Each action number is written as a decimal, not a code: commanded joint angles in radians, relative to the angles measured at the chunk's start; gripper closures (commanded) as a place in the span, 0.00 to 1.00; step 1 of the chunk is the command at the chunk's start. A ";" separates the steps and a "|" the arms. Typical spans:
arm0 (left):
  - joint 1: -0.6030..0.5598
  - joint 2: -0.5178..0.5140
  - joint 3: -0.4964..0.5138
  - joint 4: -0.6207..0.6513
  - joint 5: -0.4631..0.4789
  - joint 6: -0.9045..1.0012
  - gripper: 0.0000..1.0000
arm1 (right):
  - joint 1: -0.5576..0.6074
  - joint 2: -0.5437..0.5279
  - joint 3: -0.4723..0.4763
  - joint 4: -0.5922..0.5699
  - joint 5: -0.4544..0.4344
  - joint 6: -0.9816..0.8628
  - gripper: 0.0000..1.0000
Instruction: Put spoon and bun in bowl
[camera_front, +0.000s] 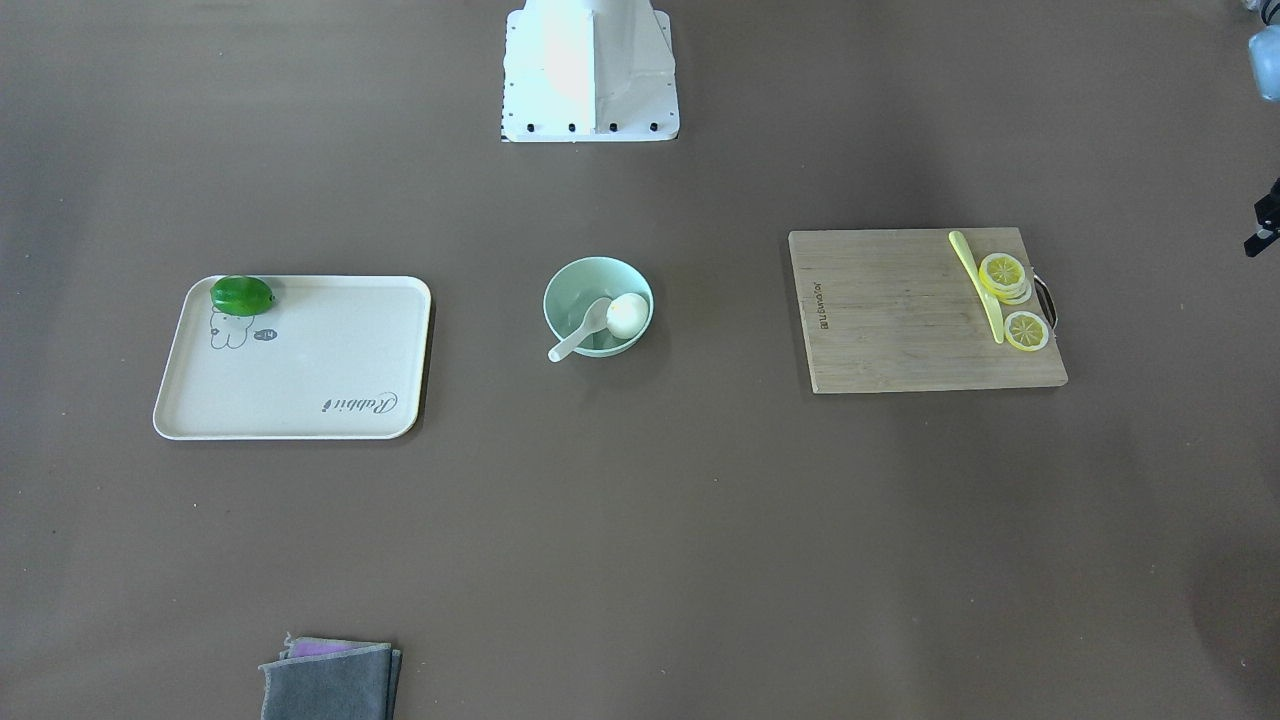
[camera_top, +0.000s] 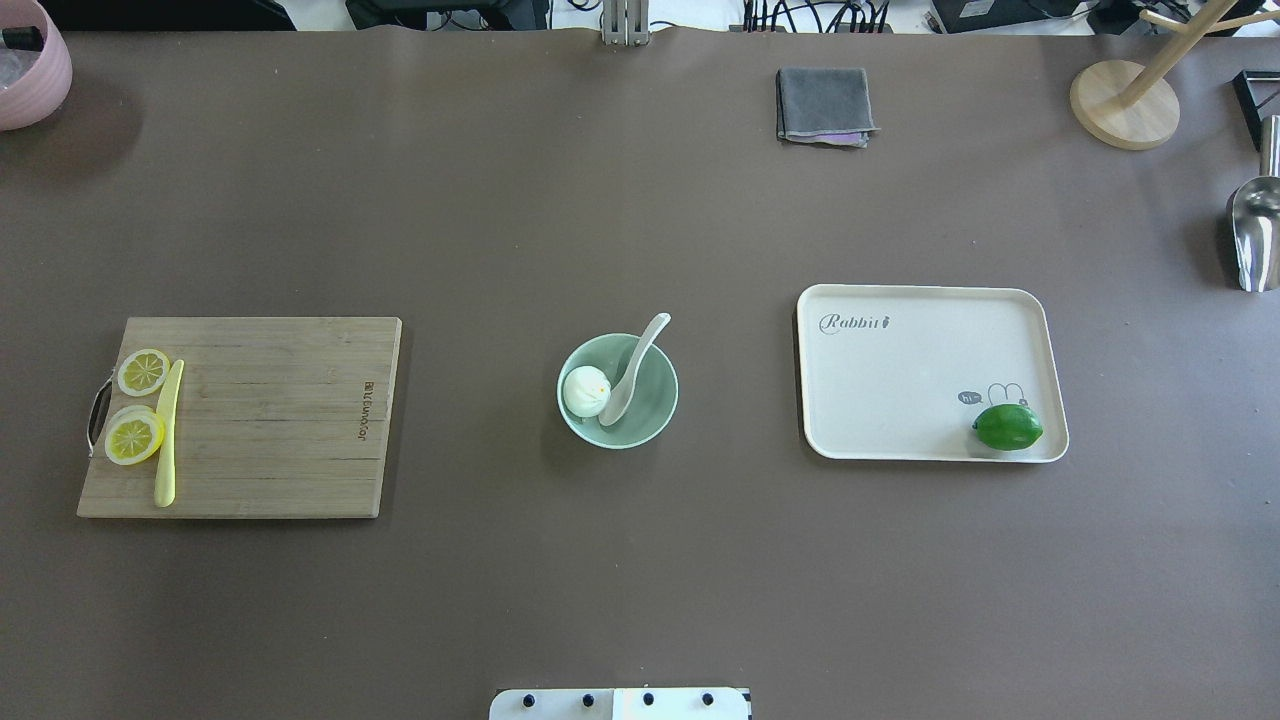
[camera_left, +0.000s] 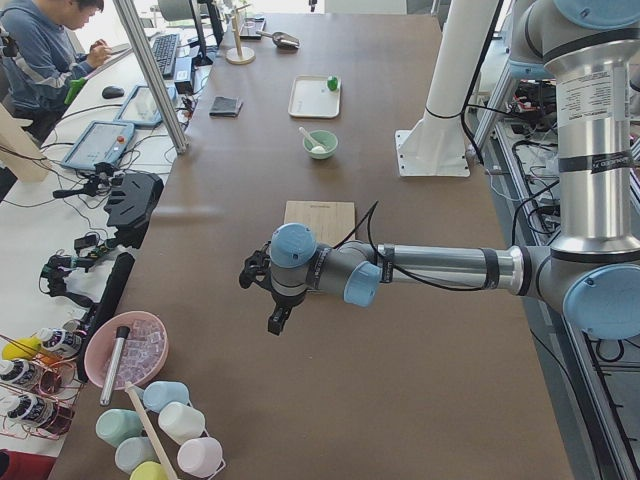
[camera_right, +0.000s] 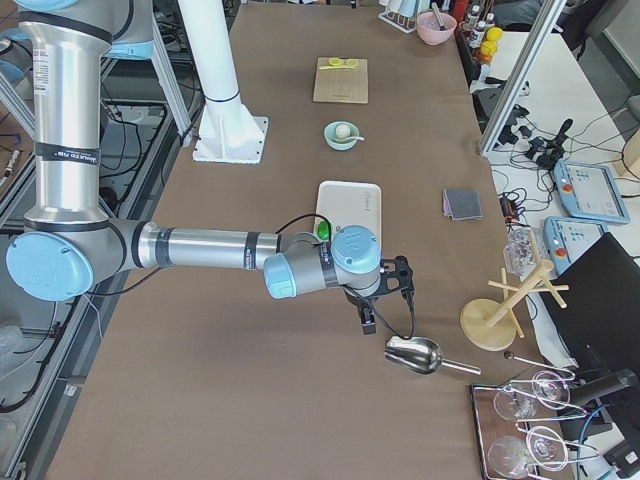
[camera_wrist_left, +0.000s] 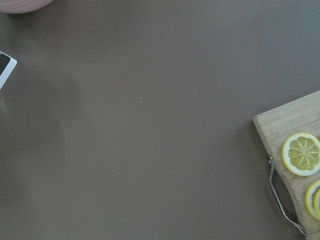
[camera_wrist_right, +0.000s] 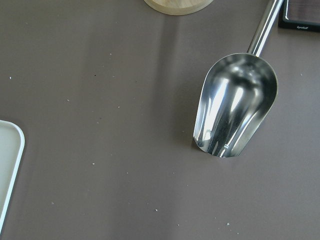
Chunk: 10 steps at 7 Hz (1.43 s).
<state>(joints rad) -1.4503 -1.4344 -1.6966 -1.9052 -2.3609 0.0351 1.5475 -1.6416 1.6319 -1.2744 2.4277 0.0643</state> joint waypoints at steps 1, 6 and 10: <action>-0.009 0.003 0.009 -0.003 0.002 0.000 0.02 | 0.000 0.008 -0.007 0.001 -0.001 0.000 0.00; -0.030 0.003 0.006 -0.002 0.002 -0.004 0.02 | 0.000 0.006 -0.052 0.012 0.001 0.002 0.00; -0.064 0.000 0.017 -0.005 -0.004 -0.004 0.02 | -0.010 0.019 -0.050 0.017 0.011 0.002 0.00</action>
<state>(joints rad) -1.5047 -1.4363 -1.6757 -1.9109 -2.3609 0.0330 1.5439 -1.6257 1.5880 -1.2591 2.4342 0.0702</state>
